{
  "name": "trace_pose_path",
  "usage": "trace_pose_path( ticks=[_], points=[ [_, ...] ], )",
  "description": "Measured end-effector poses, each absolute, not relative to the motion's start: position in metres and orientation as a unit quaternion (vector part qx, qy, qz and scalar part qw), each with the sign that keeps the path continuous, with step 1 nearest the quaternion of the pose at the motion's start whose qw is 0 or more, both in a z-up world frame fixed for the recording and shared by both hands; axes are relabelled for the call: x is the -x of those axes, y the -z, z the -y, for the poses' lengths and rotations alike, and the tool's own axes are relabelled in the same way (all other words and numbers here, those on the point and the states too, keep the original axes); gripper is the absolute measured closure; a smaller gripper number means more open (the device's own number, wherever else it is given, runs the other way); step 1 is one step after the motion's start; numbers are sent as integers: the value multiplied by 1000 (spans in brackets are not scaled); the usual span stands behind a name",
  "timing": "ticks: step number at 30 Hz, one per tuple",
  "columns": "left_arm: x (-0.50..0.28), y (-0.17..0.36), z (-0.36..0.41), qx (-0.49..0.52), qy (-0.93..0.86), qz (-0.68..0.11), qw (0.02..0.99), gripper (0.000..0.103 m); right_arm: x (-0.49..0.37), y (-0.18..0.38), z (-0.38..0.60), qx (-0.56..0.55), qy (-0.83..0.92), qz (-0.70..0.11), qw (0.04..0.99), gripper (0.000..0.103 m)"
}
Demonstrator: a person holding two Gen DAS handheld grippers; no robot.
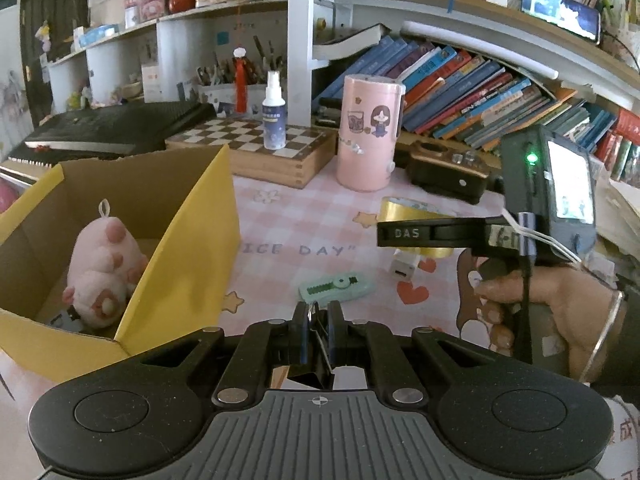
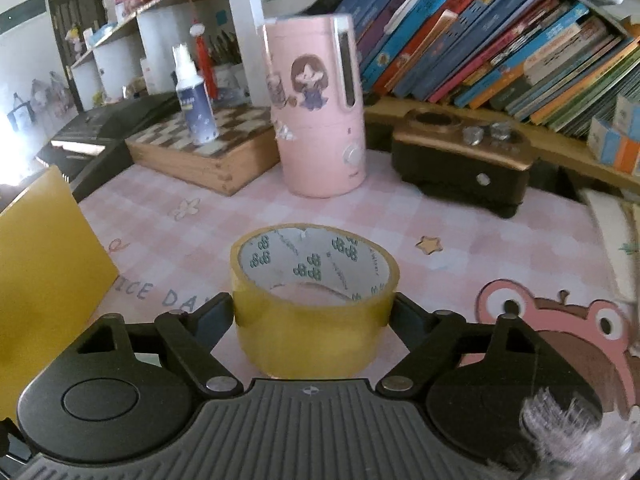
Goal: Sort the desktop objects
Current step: 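Carry the binder clip and tape roll with both grippers over the yellow box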
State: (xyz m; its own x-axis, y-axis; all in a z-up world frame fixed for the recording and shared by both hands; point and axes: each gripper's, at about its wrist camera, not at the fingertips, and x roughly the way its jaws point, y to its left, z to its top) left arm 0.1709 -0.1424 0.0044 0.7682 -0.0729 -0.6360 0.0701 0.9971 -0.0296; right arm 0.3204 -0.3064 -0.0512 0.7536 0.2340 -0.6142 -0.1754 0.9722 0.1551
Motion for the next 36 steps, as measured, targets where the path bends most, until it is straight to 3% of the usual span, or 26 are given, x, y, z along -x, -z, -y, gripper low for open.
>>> trace_pose_path(
  ticks=[23, 36],
  points=[
    [-122, -27, 108, 46, 90, -301, 948, 96, -181, -19, 313, -65, -71, -311, 945, 21],
    [-95, -31, 65, 59, 113, -293, 947, 96, -118, -21, 276, -59, -43, -335, 939, 21]
  ],
)
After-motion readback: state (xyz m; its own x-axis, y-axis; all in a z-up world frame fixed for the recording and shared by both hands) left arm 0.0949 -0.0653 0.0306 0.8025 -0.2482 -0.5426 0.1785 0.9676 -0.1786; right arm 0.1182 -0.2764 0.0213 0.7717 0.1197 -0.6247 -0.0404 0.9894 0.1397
